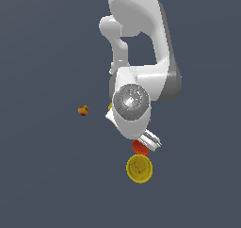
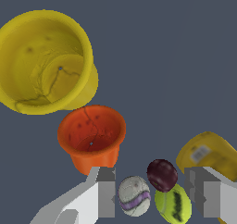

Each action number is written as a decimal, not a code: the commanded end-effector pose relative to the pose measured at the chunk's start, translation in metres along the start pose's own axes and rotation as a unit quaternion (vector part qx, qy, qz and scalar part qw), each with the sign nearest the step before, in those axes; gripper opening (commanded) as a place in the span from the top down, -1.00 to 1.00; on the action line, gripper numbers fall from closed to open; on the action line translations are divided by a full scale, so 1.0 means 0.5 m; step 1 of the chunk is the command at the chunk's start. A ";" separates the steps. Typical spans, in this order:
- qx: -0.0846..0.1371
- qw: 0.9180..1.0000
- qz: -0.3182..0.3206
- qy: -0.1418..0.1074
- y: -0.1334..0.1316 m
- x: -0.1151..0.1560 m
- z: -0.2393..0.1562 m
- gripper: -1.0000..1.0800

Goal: Pick up a designated object from a clutter of objects.

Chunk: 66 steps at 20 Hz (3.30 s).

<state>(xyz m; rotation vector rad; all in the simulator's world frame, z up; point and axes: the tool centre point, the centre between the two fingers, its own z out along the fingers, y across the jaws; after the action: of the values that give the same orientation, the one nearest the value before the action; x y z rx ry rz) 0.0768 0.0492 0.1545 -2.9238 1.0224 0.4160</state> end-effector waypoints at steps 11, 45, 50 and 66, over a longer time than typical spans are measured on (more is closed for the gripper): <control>-0.015 0.996 0.081 -0.030 -0.032 0.020 0.101 -0.23; -0.012 0.996 0.079 -0.028 -0.027 0.006 0.143 1.00; -0.012 0.996 0.079 -0.029 0.010 0.001 0.118 1.00; -0.012 0.996 0.081 -0.031 0.291 -0.034 -0.069 1.00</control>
<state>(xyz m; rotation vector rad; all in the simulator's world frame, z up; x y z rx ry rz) -0.0077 -0.0457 0.1894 -2.8393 1.2595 0.5253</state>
